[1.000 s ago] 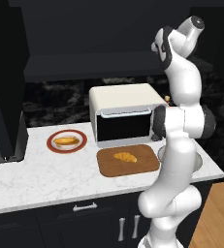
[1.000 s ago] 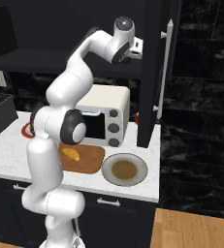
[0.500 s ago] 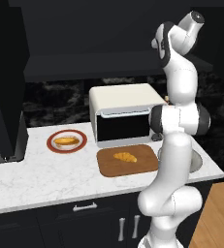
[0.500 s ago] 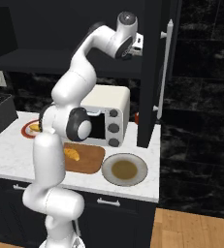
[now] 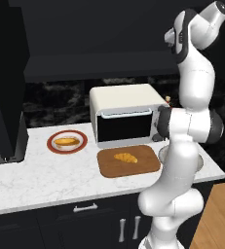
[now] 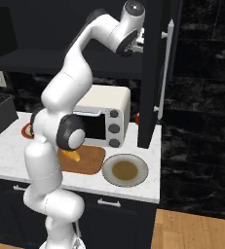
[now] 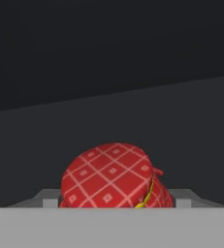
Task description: From the different types of pastries on the counter, select a croissant and place it on the cutting board. Then retrieve a jar of jam from the cabinet and place it alongside the croissant on the cutting board.
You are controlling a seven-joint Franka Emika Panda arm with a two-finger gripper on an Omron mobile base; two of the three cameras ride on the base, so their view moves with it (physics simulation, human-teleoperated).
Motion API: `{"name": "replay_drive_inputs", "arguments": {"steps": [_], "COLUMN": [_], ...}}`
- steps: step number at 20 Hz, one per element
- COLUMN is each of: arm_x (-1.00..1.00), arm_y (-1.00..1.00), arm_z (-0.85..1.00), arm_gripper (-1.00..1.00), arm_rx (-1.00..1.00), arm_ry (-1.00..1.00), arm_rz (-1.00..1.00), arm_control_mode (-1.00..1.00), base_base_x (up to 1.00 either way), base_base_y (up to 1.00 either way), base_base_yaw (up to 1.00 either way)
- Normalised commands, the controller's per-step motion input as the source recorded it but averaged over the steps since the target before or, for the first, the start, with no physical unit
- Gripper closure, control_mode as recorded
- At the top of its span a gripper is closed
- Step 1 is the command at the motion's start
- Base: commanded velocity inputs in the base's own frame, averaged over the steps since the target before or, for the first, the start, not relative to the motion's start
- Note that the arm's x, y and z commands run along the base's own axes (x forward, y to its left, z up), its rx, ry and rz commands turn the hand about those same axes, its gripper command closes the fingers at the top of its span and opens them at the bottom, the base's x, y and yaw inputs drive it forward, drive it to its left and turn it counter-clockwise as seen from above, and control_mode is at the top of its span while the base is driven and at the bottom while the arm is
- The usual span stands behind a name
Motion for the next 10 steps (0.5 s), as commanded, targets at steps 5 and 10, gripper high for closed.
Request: {"name": "replay_drive_inputs", "arguments": {"steps": [5,10], "arm_x": [-1.00,-1.00], "arm_y": [0.13,0.20], "arm_z": [-0.45,-0.81], "arm_gripper": [1.00,1.00], "arm_rx": [0.11,0.08], "arm_ry": [-0.05,0.00], "arm_rz": [0.01,0.04], "arm_control_mode": [-1.00,-1.00], "base_base_x": [0.00,0.00], "base_base_y": [0.00,0.00], "base_base_yaw": [0.00,0.00]}}
